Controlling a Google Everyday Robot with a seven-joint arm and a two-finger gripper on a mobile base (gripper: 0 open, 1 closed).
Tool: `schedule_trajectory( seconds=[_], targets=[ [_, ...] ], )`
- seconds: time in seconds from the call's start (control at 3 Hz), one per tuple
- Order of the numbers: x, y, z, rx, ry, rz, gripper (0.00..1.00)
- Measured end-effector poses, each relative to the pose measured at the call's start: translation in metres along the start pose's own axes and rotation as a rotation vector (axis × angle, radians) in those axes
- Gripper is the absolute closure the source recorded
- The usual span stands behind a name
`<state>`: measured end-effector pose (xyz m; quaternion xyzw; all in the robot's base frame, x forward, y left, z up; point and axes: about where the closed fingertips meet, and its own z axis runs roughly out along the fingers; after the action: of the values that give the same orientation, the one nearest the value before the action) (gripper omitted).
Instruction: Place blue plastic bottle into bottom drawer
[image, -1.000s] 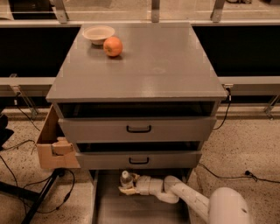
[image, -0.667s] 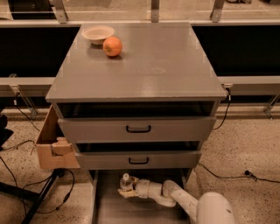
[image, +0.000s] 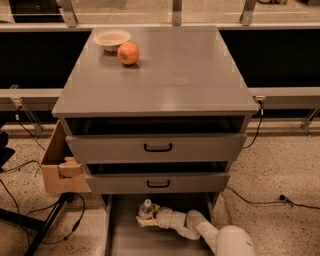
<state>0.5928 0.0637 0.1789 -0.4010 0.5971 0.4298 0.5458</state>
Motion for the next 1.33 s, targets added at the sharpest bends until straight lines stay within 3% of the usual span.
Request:
schedule_trajectory(
  seconds=[0.33, 1.0, 1.33],
  targets=[
    [-0.0028, 0.0002, -0.0001, 0.000, 0.000, 0.000, 0.51],
    [-0.0033, 0.0003, -0.0001, 0.000, 0.000, 0.000, 0.05],
    [-0.0034, 0.0009, 0.0011, -0.002, -0.001, 0.001, 0.00]
  ],
)
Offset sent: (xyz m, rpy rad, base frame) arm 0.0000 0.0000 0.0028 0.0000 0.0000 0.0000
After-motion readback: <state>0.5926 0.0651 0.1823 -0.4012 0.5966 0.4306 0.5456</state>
